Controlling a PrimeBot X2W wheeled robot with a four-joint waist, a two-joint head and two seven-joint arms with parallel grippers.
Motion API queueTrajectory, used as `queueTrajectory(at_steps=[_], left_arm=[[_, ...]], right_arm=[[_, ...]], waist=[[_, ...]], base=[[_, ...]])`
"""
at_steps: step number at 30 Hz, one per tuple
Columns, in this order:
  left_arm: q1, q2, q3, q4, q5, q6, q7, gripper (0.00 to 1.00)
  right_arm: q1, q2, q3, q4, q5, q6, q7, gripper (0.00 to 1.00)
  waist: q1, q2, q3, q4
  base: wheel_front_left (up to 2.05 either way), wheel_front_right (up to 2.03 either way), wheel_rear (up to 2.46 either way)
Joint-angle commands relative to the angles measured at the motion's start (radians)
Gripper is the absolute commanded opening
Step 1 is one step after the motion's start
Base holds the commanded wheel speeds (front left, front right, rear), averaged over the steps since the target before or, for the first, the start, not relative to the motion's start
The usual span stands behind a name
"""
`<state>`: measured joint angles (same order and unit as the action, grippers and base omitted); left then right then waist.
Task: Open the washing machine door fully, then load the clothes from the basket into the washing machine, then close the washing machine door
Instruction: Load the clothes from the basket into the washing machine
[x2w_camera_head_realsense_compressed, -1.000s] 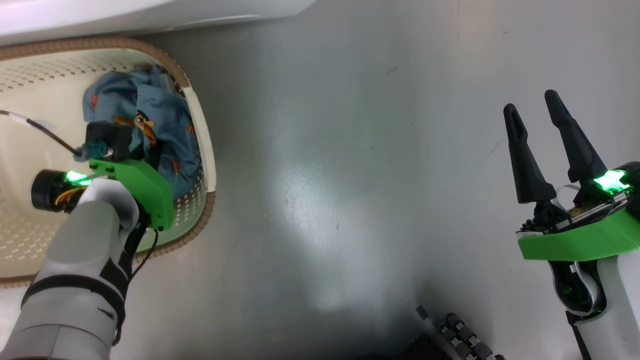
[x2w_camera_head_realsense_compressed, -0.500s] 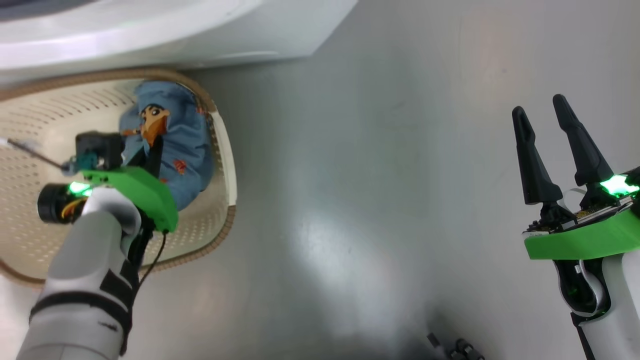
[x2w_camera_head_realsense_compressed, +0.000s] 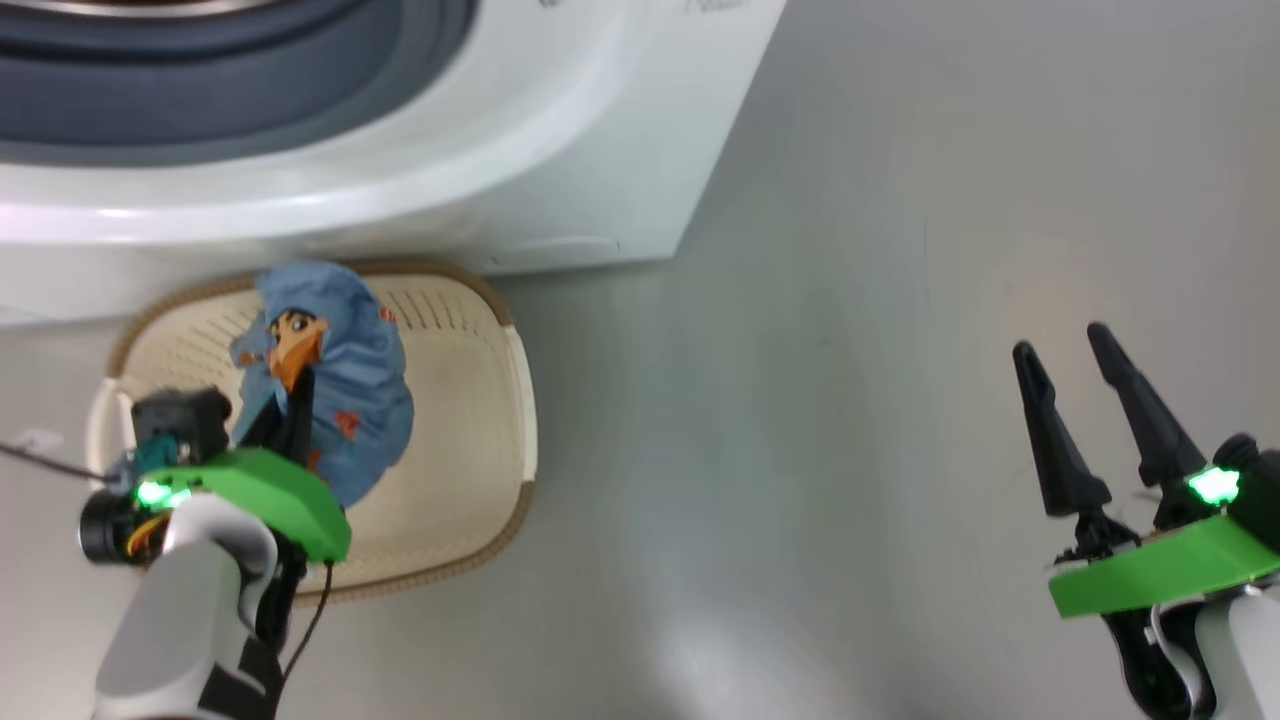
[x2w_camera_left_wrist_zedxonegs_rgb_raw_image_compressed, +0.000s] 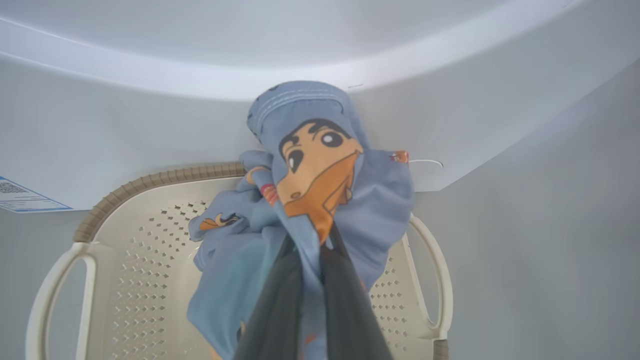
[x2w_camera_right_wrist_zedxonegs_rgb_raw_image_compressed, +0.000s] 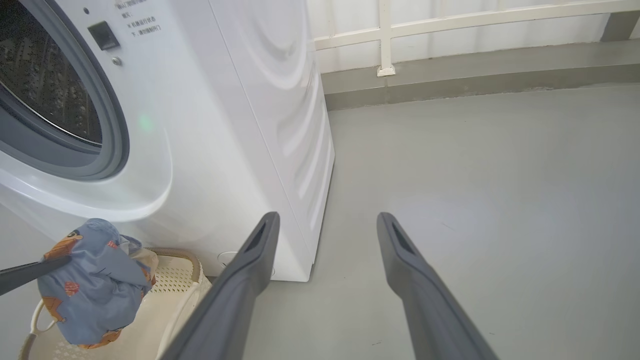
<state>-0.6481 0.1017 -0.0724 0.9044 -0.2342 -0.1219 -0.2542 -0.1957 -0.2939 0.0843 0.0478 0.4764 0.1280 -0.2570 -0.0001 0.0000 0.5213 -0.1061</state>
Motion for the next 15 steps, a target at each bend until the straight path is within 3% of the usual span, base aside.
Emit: queueTrajectory(at_steps=[1,15], left_arm=[[0.053,0.027,0.04,-0.04,0.017,0.004,-0.008,0.0],[0.258,0.005,0.142,-0.303,0.055,-0.006,-0.008,0.0]], right_arm=[[0.05,-0.021,0.013,-0.013,-0.006,0.003,-0.005,1.0],[0.163,-0.024,-0.009,0.003,-0.012,0.003,-0.005,1.0]], waist=[[0.0002,0.0,-0.123,0.043],[0.0002,0.0,-0.291,0.069]], base=[[0.0,0.0,0.0],[0.0,0.0,0.0]])
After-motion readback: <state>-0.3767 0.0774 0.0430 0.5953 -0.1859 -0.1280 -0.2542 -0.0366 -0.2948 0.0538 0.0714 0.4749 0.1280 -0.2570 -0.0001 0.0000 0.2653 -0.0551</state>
